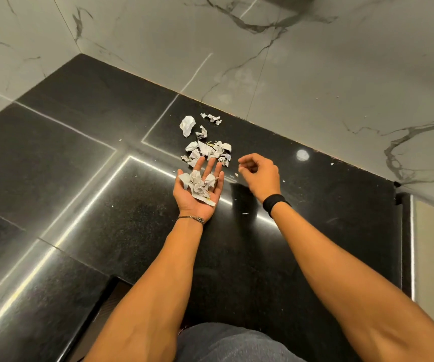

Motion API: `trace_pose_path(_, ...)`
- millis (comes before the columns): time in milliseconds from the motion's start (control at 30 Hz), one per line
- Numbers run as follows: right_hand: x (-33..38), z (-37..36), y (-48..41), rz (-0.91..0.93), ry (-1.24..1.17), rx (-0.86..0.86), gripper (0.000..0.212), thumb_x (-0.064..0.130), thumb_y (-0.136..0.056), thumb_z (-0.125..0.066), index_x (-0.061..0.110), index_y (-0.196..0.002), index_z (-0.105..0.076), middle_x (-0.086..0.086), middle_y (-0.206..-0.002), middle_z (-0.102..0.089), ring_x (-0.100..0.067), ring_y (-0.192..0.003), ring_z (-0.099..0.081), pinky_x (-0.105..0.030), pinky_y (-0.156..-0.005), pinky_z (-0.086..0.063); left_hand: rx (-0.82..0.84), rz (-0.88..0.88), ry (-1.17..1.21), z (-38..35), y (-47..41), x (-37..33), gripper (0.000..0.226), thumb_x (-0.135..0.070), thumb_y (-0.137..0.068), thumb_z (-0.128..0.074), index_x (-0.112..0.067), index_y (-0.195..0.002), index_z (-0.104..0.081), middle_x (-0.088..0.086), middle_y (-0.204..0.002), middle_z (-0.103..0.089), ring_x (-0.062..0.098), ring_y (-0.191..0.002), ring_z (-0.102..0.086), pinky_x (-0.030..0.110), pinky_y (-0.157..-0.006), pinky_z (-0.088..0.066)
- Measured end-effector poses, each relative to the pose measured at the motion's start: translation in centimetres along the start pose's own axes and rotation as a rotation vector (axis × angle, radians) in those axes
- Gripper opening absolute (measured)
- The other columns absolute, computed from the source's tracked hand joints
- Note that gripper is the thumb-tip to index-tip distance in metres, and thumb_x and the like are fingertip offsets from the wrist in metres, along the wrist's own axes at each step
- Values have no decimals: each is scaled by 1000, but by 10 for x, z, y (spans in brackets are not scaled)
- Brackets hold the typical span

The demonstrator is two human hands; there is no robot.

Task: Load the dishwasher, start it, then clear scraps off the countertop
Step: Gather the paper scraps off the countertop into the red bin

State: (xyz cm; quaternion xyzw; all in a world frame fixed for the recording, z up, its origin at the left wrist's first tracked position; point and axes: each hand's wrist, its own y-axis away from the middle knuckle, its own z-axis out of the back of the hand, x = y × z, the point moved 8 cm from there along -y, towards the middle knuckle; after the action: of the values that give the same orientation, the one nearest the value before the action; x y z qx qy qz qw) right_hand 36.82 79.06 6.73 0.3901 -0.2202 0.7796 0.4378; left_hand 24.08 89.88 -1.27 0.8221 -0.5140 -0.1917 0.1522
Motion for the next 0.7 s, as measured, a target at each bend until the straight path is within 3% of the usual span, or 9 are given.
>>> trace_pose_path(167,-21,-15,-13,-10,302,149,19,20,-87,-68,31,-102,-68,12,-97,-72,-13,-93,-67,-41,-87,-57,-4,0,-2,-1,-12,-4,65,-58,-100,-34,-12,-142,-55,17,-144,-57,36,-134,-54,49,-108,-44)
trace_pose_path(333,-20,-25,-12,68,448,171,22,32,-91,-66,33,-113,-65,10,-108,-72,-19,-101,-67,-43,-86,-56,-3,-1,-10,-3,-16,-4,67,-58,-100,-35,-12,-146,-52,18,-145,-55,37,-136,-51,49,-108,-44)
trace_pose_path(700,-8,-33,-17,206,609,174,19,26,-99,-52,25,-114,-64,1,-113,-68,-27,-101,-64,-41,-79,-54,-14,-15,-40,1,-9,-4,67,-59,-100,-34,-11,-142,-55,17,-145,-56,36,-133,-54,46,-110,-43)
